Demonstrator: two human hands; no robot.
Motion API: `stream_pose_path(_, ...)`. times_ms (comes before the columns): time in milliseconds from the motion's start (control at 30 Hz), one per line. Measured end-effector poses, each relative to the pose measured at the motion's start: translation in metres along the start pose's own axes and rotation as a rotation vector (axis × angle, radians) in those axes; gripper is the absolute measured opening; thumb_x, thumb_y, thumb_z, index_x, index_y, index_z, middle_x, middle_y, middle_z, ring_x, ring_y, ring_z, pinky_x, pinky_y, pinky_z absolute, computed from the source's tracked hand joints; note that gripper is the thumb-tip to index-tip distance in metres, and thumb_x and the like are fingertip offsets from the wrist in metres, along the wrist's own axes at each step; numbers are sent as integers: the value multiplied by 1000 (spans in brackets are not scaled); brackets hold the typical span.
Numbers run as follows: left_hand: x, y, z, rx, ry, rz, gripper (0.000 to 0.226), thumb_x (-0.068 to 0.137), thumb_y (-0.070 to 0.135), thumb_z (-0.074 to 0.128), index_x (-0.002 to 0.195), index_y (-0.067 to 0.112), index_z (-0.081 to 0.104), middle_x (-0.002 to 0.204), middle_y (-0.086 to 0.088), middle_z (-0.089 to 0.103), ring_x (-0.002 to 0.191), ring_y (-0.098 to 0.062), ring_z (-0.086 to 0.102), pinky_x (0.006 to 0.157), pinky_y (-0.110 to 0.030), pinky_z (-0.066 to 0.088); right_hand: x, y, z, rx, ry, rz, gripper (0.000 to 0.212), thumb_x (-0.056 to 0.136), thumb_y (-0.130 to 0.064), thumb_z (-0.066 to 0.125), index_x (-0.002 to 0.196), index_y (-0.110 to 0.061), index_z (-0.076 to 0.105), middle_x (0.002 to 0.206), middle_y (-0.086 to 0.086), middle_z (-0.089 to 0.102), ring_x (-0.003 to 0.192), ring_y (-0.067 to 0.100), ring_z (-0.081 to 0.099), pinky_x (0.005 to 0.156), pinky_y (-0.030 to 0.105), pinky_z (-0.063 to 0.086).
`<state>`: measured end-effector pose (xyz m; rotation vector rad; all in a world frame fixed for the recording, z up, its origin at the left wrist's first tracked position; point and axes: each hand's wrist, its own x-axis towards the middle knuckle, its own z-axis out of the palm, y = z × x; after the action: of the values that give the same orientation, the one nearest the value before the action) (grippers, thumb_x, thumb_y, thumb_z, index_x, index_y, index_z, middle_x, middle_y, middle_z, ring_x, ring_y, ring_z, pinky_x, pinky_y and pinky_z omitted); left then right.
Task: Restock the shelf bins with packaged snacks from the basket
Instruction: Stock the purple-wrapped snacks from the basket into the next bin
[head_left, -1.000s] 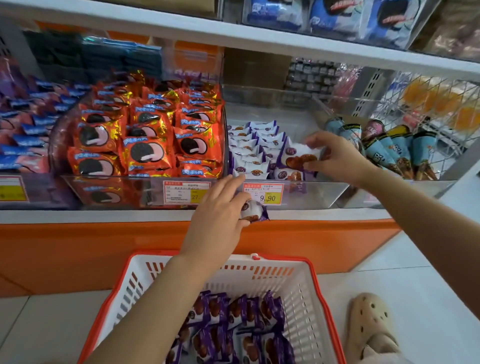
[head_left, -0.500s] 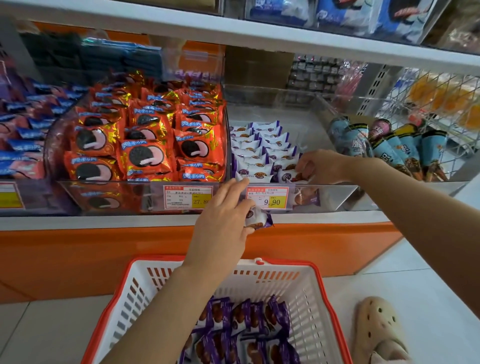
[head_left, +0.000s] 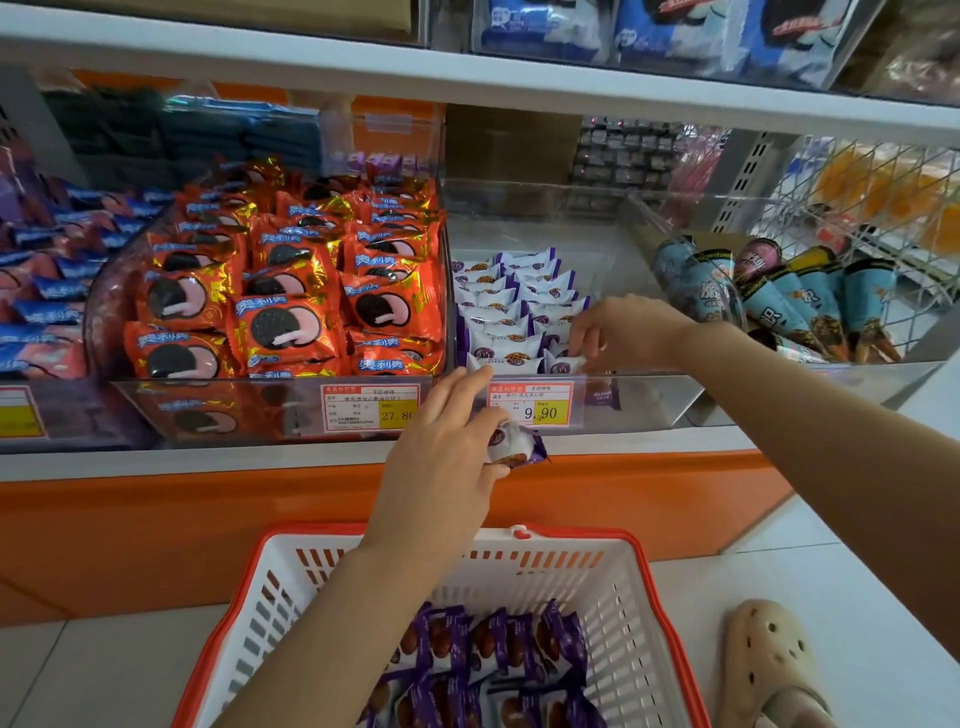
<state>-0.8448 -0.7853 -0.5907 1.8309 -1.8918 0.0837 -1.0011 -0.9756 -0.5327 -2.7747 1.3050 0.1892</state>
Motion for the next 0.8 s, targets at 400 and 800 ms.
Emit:
stream_pose_path(400,33,23,-29,-469,28,-123,60,81,26,72,134,32,44,117,15,52,107,-4,50,83,-14,39,-45,-23,-18,552,206,-118,39,87,0,60,117,-24,58,105,-7,62,87,2,61,78,20,53)
stream_pose_path(800,82,36,-17,-478,-15,39,50,92,21,61,134,24,35,137,6,43,117,-6,49,94,-11,33,-77,3,-29,455,377,-14,32,85,-17,69,115,-23,60,97,-17,54,88,0,54,75,13,41)
